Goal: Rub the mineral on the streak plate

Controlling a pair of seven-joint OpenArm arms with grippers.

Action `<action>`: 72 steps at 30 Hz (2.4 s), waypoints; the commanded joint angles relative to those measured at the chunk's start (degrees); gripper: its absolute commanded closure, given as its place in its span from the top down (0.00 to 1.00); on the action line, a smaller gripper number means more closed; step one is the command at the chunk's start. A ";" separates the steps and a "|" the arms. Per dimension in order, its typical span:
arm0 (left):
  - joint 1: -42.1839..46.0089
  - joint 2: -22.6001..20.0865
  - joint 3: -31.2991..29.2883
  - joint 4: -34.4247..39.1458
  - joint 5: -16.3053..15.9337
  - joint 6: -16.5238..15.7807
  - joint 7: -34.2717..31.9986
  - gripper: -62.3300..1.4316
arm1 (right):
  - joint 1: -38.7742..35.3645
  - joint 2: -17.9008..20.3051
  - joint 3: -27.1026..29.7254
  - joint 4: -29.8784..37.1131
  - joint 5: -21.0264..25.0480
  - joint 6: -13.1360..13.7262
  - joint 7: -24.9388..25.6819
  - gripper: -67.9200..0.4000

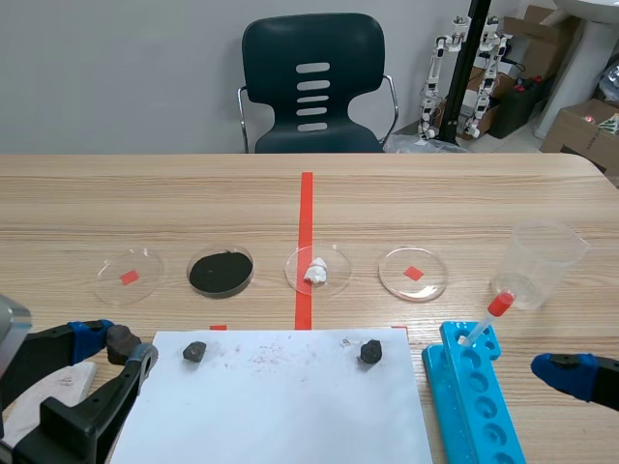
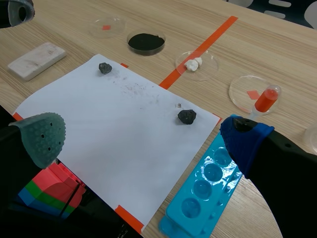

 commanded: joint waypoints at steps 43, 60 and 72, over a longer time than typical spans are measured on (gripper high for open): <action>-27.71 3.91 0.26 -6.82 -11.37 8.11 49.42 0.20 | 0.15 -0.02 0.15 1.40 0.44 0.20 0.85 1.00; -44.85 -1.05 -0.55 -23.15 -17.40 15.56 70.27 0.20 | 0.15 -0.02 0.15 1.40 0.44 0.20 0.85 1.00; -49.46 -1.38 -0.55 -32.57 -17.38 13.84 70.88 0.20 | 0.15 -0.02 0.15 1.40 0.44 0.20 0.85 1.00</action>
